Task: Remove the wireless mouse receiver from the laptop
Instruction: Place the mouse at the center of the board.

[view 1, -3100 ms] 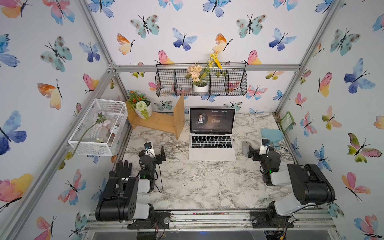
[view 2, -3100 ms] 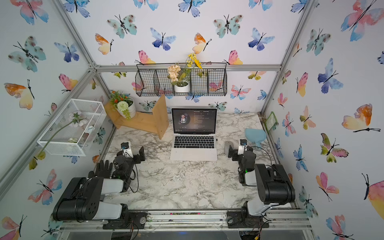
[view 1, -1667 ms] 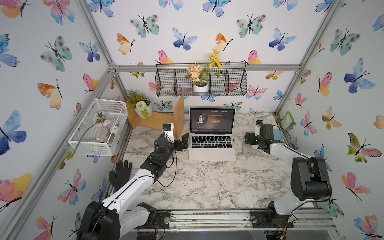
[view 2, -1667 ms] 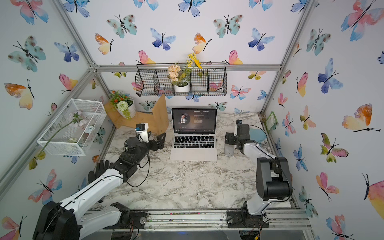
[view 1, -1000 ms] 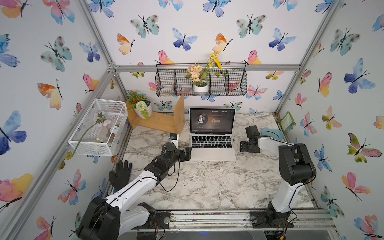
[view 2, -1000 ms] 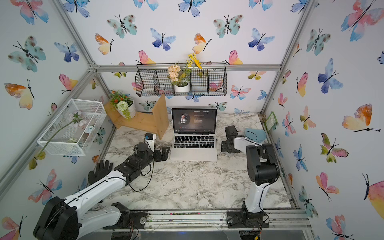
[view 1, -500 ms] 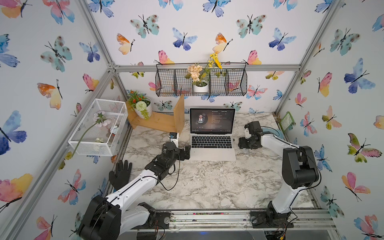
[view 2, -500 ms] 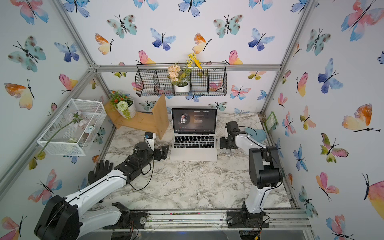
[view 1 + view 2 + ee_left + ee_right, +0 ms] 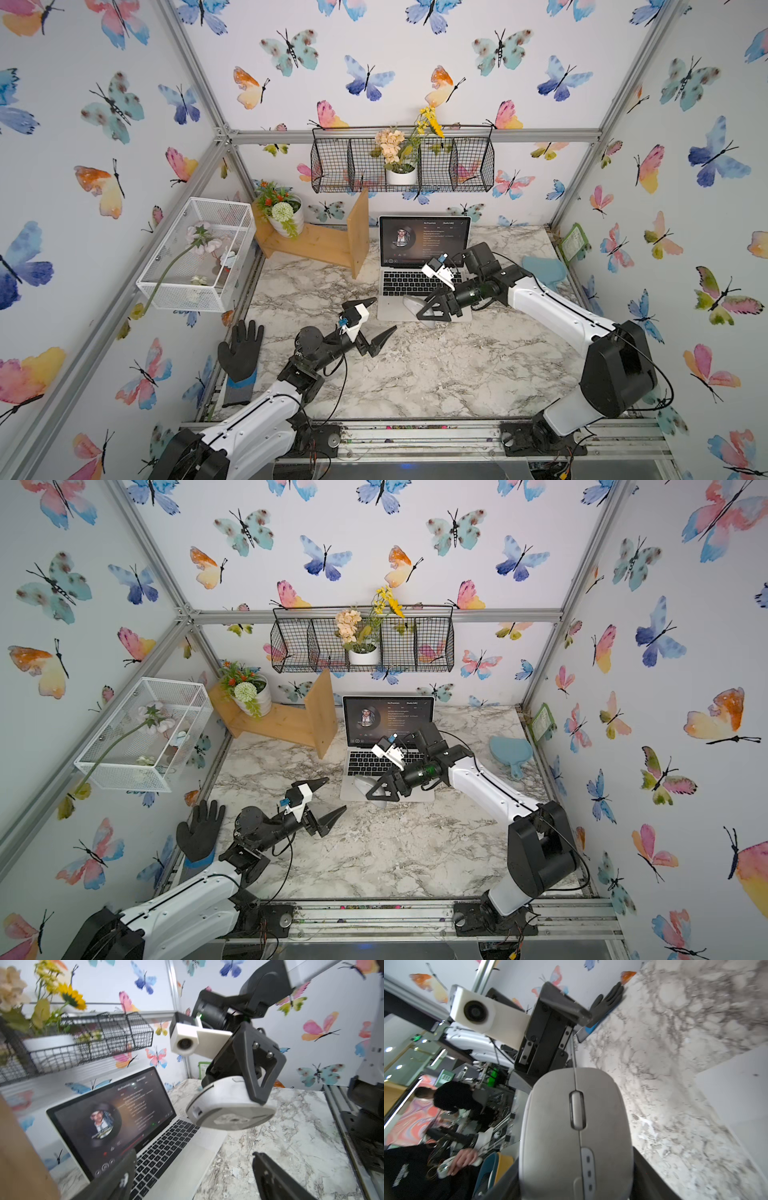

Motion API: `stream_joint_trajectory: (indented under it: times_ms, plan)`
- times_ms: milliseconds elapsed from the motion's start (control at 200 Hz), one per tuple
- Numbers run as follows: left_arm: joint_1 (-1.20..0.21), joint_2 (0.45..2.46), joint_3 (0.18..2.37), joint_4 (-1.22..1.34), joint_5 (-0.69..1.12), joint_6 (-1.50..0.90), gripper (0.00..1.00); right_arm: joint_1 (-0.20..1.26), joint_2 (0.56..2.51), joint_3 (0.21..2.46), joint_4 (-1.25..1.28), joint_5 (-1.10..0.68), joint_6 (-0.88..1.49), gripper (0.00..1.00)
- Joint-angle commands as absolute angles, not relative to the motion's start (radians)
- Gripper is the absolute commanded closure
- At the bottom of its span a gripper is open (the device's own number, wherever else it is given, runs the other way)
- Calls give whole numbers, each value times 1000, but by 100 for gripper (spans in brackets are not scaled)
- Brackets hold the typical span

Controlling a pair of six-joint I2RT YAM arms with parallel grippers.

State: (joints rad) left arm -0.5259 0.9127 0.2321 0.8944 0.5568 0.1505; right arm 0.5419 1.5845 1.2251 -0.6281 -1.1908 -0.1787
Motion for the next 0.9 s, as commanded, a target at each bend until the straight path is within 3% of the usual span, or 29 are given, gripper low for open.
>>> stream_joint_trajectory:
  times_ms: [0, 15, 110, 235, 430, 896]
  plan:
    - [-531, 942, 250, 901, 789, 193, 6, 530, 1605, 1256, -810, -1387, -369, 55]
    - [-532, 946, 255, 894, 804, 193, 0, 535, 1611, 1256, -815, -1391, -371, 55]
    - [-549, 976, 288, 850, 877, 201, 1, 572, 1652, 1293, -887, -1417, -435, 56]
    - [-591, 981, 303, 815, 849, 229, 1, 585, 1744, 1414, -1209, -1452, -746, 57]
    - [-606, 970, 314, 834, 870, 216, 1, 607, 1826, 1456, -1344, -1480, -895, 61]
    - [-673, 1037, 393, 761, 877, 266, 3, 669, 1842, 1469, -1322, -1443, -836, 61]
